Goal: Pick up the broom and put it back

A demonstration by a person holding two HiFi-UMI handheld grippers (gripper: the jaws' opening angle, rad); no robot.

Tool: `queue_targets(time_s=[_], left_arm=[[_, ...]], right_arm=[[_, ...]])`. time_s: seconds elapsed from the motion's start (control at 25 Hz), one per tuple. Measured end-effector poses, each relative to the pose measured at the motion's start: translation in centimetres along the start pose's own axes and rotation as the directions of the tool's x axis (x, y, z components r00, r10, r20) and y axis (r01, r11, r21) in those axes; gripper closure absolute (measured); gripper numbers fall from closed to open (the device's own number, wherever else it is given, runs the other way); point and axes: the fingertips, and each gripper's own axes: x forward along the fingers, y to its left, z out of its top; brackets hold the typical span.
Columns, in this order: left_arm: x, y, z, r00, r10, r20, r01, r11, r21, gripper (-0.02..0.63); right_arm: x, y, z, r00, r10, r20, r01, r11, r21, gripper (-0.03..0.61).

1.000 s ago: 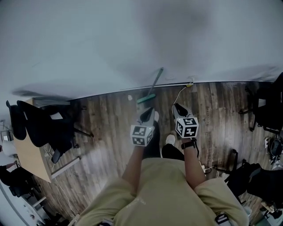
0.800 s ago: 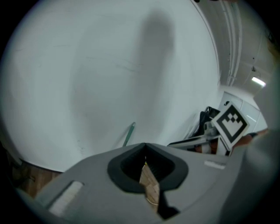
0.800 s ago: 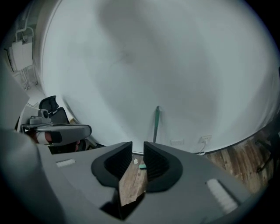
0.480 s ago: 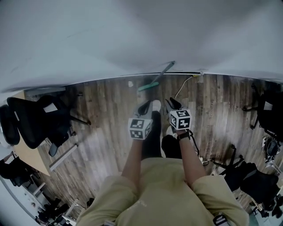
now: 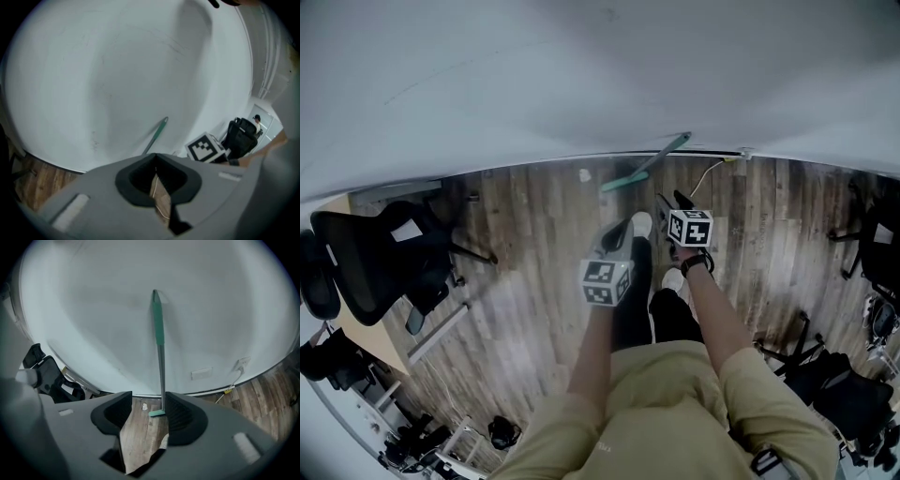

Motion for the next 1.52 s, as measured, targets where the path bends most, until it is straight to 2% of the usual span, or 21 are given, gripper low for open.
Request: queue_targets(time_s=[0.32,0.6,0.76,0.84,1.04,1.28,1.4,1.52], left_arm=[[1.5,1.2,-0.9,0.999,0.035,-0.013,-0.034,0.998,0.054,0.612],[2.9,2.5,-0.1,0.999,0.050,-0.003,-0.050,0.999,-0.016,0.612],[2.5,2.3,-0.5,0.998,0.053,-0.020,-0.054,0.993,-0.101,0.612],[2.2,2.5,-0.8,0.998,0.056,-0.017,-0.058,0.988,-0.140,0.612],[0.8,2.0,-1.0,0.999,0.052,-0.003,-0.052,0.982,-0.183,0.612],[-1.3,0.2,0.1,0.999,0.041,0.026,-0.036,0.979,-0.199,0.612],[-2.3,-1.1,1.4,0.999,0.011,0.053,0.002,0.973,-0.232,0.612],[-3.3,-2.8,3.1,0.997,-0.018,0.078,0.036,0.973,-0.226,0.612]], right_arm=[[6.5,-3.2,5.3,0.991,0.000,0.132,-0.008,0.998,0.059,0.362],[9.0,-3.9,8.8,0.983,0.001,0.182,-0.010,0.999,0.052,0.384],[8.7,-4.6,9.7,0.978,-0.029,0.209,0.014,0.997,0.072,0.472],[8.5,-4.5,9.7,0.979,-0.025,0.203,0.012,0.998,0.069,0.477],[6.5,-2.9,8.2,0.984,-0.021,0.176,0.022,1.000,-0.006,0.480],[2.4,0.2,5.8,0.991,-0.006,0.132,0.020,0.994,-0.105,0.472],[-0.5,1.1,5.6,0.990,-0.016,0.143,0.036,0.990,-0.136,0.468],[-4.3,1.6,5.8,0.986,-0.033,0.162,0.059,0.986,-0.158,0.468]])
